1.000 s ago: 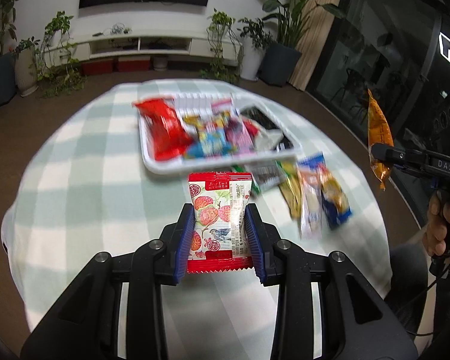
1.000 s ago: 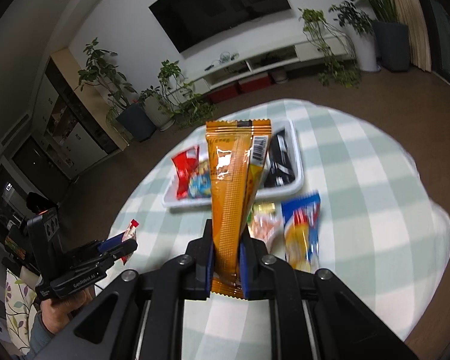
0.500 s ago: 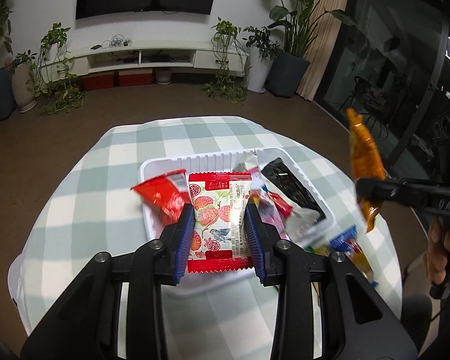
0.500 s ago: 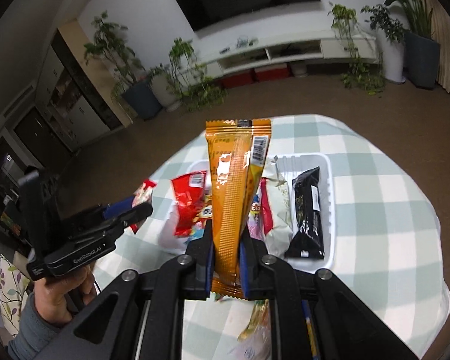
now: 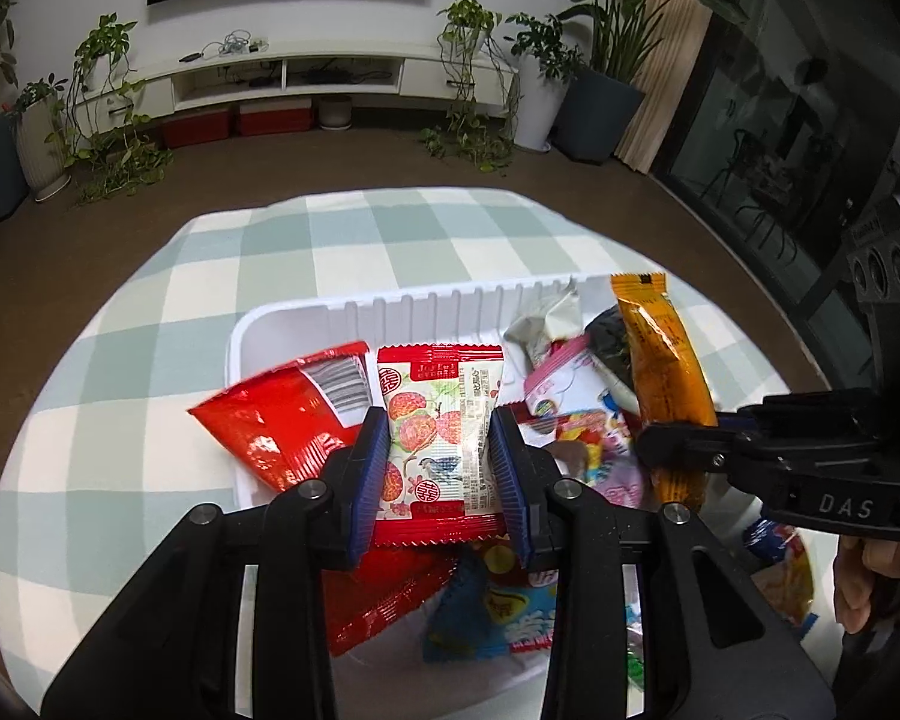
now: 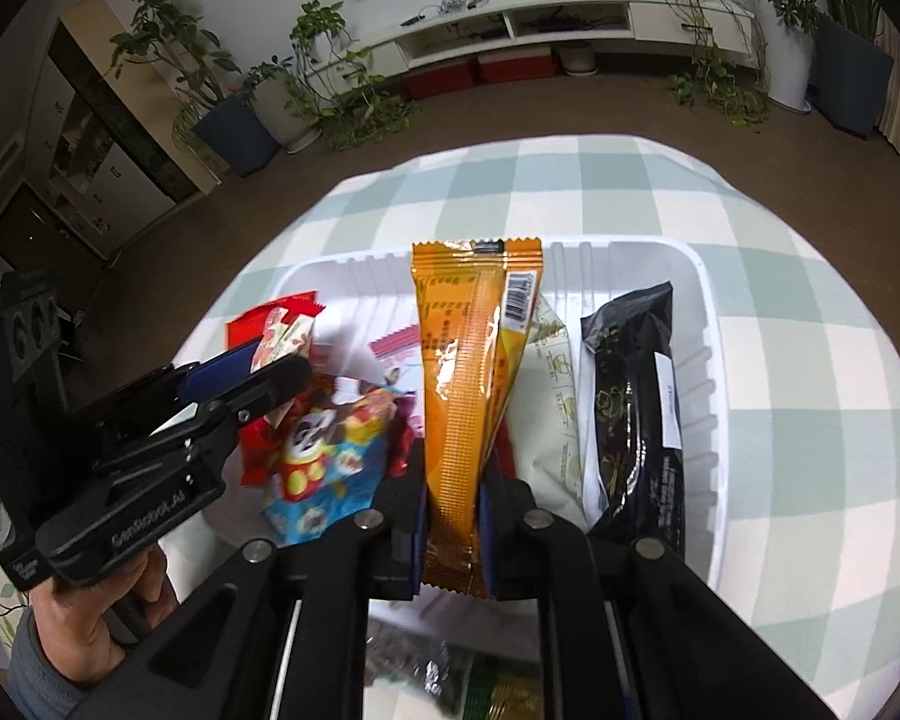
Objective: Organize snacks
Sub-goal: 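Lower both packets into the white tray and open both grippers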
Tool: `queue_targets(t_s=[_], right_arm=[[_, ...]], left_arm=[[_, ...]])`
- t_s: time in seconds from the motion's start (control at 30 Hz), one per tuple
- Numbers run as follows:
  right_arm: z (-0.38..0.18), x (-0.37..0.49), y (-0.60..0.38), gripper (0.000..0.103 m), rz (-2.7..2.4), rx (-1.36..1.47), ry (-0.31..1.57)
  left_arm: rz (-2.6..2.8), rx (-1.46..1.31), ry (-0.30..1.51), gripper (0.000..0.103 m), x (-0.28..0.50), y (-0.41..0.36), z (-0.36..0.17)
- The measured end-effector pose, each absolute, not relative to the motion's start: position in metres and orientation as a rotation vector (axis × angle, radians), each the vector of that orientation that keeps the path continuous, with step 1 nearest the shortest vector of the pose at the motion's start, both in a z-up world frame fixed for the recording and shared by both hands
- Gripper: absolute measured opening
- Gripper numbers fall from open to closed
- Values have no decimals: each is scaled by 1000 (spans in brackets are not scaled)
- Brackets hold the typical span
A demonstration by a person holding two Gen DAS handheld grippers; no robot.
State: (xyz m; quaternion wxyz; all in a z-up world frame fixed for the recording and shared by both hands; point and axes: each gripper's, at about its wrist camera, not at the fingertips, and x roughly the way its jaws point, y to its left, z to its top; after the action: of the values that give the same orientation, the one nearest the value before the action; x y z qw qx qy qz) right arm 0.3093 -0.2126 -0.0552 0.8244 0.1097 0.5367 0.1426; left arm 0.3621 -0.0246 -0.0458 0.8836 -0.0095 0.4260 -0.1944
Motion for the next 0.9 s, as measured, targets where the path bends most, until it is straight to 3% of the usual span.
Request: queue_targets(t_s=[0.17, 0.27, 0.37, 0.53, 0.63, 0.8, 0.9], right_arm=[[-63, 314, -215, 15, 300, 247, 1137], [-64, 315, -216, 16, 303, 256, 1138], [-62, 314, -217, 18, 302, 267, 1134], [-59, 312, -217, 37, 316, 280, 1115], [-56, 310, -218, 41, 302, 278, 1104], [-49, 302, -227, 51, 292, 318, 1080], [-40, 292, -235, 65, 293, 352, 1050]], left_arm=[[-392, 1, 886, 33, 367, -31, -55], [-392, 21, 882, 42, 366, -37, -57], [-381, 31, 875, 42, 364, -38, -57], [-380, 21, 865, 46, 359, -35, -52], [-380, 19, 852, 52, 354, -33, -47], [-380, 31, 821, 69, 338, -31, -37], [-381, 27, 803, 80, 325, -26, -30]])
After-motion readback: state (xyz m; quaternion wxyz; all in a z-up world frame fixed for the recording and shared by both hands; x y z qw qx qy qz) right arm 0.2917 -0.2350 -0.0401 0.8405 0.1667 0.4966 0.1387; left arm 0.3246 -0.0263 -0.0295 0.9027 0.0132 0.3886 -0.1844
